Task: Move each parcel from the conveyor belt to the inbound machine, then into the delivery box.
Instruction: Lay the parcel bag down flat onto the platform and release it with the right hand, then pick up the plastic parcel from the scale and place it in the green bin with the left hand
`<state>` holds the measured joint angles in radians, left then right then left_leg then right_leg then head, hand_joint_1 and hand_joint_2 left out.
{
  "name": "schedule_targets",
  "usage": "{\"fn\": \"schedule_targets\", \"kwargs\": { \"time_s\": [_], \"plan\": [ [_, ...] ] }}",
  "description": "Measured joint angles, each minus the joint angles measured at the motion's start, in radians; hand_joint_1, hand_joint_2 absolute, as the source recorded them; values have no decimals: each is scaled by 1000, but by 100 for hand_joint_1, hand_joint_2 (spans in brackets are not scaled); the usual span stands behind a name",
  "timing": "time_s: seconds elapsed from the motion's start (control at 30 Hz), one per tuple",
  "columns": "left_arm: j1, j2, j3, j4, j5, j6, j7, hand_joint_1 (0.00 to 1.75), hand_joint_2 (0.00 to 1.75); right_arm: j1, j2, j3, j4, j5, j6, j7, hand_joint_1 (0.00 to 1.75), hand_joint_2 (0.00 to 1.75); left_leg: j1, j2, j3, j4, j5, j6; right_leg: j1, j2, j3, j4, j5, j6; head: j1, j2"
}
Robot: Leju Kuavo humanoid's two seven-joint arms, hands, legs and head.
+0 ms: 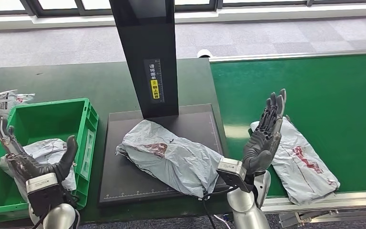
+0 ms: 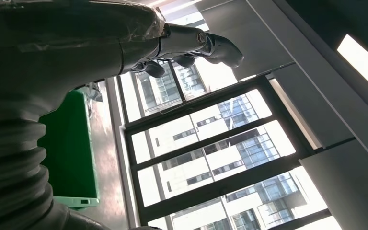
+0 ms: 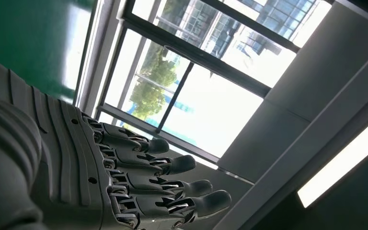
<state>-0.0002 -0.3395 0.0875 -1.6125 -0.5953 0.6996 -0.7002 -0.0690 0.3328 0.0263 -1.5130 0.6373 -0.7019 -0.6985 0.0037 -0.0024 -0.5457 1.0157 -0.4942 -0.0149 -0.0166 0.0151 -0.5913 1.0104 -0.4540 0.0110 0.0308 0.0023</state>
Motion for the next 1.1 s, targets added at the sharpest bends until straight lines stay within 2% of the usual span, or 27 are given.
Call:
{"fn": "schedule_targets", "kwargs": {
  "time_s": [0.37,0.5,0.67,0.77,0.93,1.1],
  "plan": [
    [-3,0,-2,21,-2,0,0,0,175,16,-2,-6,-55,-1,1,0,0,0,0,0,0,0,0,0,0,1,0,0,0,0,0,0],
    [-4,0,-3,23,-5,0,1,0,175,17,-2,-10,-59,-1,1,0,0,175,0,0,0,0,0,0,0,1,0,0,0,0,0,0],
    [-32,0,-41,99,-116,-1,74,0,175,24,-2,-16,-100,-27,1,0,0,175,0,-1,0,0,0,0,-1,0,0,0,0,0,0,0],
    [-80,0,-88,236,-153,-17,104,0,175,29,-2,-16,-137,-43,1,0,0,175,-1,-1,0,0,0,0,-1,0,1,0,1,1,0,0],
    [-184,-7,-168,507,-97,-121,126,0,175,33,-2,-16,-177,-55,1,0,0,175,-1,0,0,0,0,1,-1,0,1,0,2,2,0,0],
    [-266,-19,-256,722,-30,-122,157,0,175,32,-2,-15,-178,-57,2,0,0,175,-1,-1,-1,0,0,1,-1,0,1,0,2,2,0,0]
  ]
}}
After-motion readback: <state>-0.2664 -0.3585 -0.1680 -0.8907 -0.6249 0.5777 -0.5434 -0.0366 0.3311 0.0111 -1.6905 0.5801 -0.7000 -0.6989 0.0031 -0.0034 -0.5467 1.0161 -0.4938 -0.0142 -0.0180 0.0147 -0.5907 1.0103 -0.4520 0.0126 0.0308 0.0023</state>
